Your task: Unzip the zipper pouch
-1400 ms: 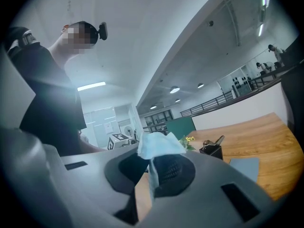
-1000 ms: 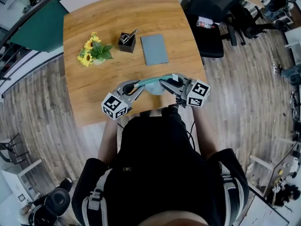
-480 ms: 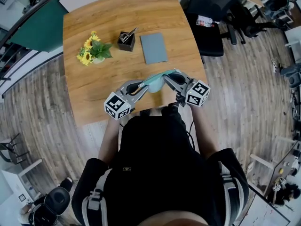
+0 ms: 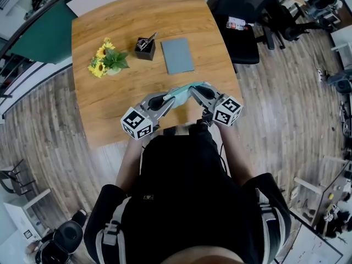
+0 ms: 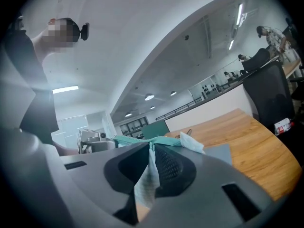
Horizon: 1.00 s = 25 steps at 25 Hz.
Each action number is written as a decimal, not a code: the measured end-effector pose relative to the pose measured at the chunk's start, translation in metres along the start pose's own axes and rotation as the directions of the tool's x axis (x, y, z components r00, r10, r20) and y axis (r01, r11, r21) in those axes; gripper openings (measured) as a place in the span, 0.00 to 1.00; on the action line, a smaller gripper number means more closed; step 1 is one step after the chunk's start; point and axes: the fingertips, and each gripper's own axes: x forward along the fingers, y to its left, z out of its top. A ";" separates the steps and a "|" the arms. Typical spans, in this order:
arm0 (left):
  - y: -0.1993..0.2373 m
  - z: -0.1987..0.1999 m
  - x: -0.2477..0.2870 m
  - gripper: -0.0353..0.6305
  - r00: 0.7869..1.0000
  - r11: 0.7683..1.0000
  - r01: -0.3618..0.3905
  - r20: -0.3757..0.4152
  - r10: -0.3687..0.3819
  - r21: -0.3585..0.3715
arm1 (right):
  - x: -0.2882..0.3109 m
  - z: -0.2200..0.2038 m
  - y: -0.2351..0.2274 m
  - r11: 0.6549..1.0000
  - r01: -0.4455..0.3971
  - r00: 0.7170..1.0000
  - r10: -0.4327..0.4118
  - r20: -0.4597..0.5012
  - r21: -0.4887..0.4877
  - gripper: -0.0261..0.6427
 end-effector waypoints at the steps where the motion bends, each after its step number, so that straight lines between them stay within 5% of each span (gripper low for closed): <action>1: 0.000 0.001 0.001 0.14 1.000 1.000 0.000 0.002 0.000 0.000 | -0.001 -0.002 -0.001 1.000 0.007 1.000 -0.007 0.000 0.010 0.10; 8: -0.003 -0.011 0.010 0.13 0.995 0.997 -0.026 -0.090 0.032 0.075 | -0.001 -0.038 -0.008 0.995 0.033 0.993 -0.021 -0.118 0.095 0.10; 17: 0.006 -0.021 0.008 0.13 0.987 0.992 -0.065 -0.141 0.080 0.105 | -0.008 -0.044 -0.027 0.988 0.157 0.976 -0.154 -0.153 0.002 0.26; 21: 0.016 -0.022 0.006 0.13 0.980 0.986 -0.107 -0.154 0.127 0.130 | -0.012 -0.047 -0.037 0.968 0.245 0.954 -0.250 -0.167 -0.045 0.28; 25: 0.024 -0.024 0.004 0.13 0.971 0.978 -0.134 -0.175 0.161 0.159 | -0.012 -0.045 -0.031 0.965 0.248 0.950 -0.258 -0.173 -0.079 0.28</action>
